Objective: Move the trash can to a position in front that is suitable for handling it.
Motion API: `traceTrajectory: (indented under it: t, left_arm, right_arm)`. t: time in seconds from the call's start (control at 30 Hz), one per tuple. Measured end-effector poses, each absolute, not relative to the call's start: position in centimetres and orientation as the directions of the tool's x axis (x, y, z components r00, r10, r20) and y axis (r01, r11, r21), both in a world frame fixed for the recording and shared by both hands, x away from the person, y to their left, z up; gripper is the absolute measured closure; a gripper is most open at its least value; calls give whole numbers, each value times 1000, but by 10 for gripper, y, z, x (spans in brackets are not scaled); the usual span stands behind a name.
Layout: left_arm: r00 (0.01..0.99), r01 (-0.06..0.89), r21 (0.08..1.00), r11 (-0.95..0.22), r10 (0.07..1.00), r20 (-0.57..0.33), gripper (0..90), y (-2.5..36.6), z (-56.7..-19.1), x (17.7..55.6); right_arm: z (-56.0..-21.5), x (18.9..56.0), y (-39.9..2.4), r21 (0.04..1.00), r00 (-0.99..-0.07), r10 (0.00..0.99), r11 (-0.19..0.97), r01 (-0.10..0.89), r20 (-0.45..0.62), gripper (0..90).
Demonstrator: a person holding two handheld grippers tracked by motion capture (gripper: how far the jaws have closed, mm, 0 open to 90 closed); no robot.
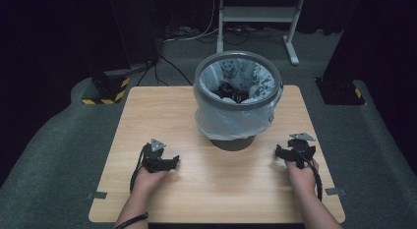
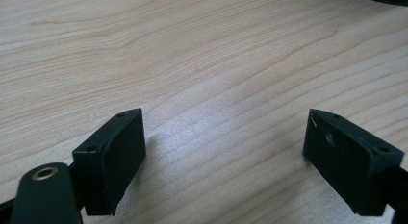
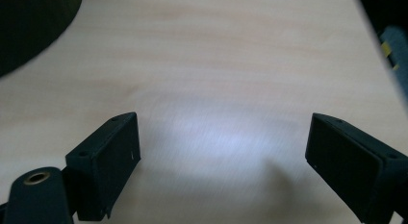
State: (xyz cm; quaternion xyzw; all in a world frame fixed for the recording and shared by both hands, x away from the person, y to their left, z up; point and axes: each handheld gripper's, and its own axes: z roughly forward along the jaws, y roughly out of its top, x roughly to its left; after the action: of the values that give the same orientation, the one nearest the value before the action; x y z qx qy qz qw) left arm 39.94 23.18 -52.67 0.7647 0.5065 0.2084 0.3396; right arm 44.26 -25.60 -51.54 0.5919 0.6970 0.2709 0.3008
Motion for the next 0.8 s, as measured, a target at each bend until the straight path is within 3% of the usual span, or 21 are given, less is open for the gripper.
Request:
traceTrajectory:
  t: [0.43,0.53,0.63,0.8]
  left_arm:
    - [348,642,744,-184,935,-70,148,234,-521,404]
    - [344,632,764,-132,931,-123,147,233,-509,412]
    - [328,616,780,-110,936,-127,148,233,-494,425]
    - [342,588,800,-120,933,-112,148,224,-472,448]
  right_arm:
    - [-490,459,-258,833,-154,983,170,526,-103,110]
    - [-488,459,-260,846,-164,983,156,509,-83,106]
    - [-482,464,-262,841,-180,980,162,516,-78,106]
    - [-451,476,-262,883,-210,976,145,446,-55,106]
